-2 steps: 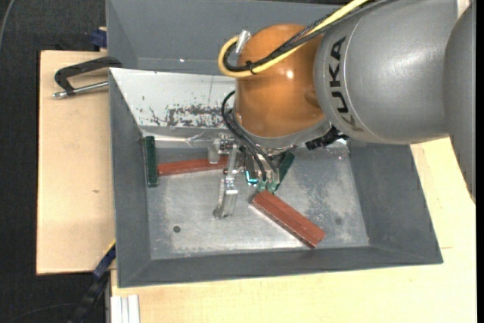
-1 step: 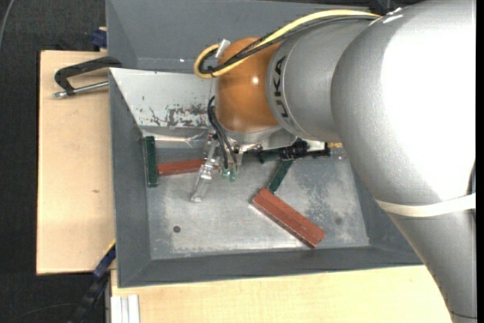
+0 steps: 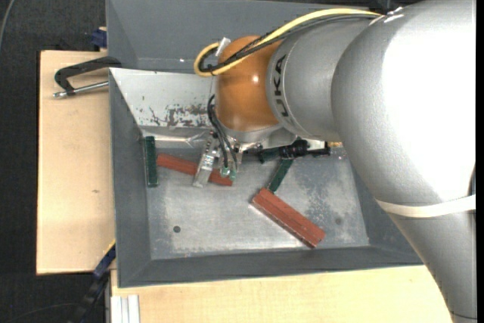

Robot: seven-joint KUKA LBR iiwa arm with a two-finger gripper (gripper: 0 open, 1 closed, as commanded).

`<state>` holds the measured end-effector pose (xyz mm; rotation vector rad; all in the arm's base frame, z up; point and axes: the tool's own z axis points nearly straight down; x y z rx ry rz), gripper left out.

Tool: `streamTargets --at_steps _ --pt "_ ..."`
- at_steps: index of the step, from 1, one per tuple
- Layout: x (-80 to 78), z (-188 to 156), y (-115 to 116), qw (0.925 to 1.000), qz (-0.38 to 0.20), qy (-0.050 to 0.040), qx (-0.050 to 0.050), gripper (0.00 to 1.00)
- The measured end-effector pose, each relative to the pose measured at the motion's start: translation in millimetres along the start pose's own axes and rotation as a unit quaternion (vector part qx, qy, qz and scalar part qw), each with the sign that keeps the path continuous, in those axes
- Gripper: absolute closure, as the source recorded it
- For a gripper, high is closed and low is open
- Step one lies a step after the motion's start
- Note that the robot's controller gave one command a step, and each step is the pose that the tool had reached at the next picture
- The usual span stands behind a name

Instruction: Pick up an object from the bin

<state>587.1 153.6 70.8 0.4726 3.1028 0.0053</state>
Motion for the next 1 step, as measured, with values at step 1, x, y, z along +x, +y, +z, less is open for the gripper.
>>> streamTargets --at_steps 1 --pt "-0.7 -137.8 -11.9 1.0000 0.004 -0.0045 -0.002 1.00"
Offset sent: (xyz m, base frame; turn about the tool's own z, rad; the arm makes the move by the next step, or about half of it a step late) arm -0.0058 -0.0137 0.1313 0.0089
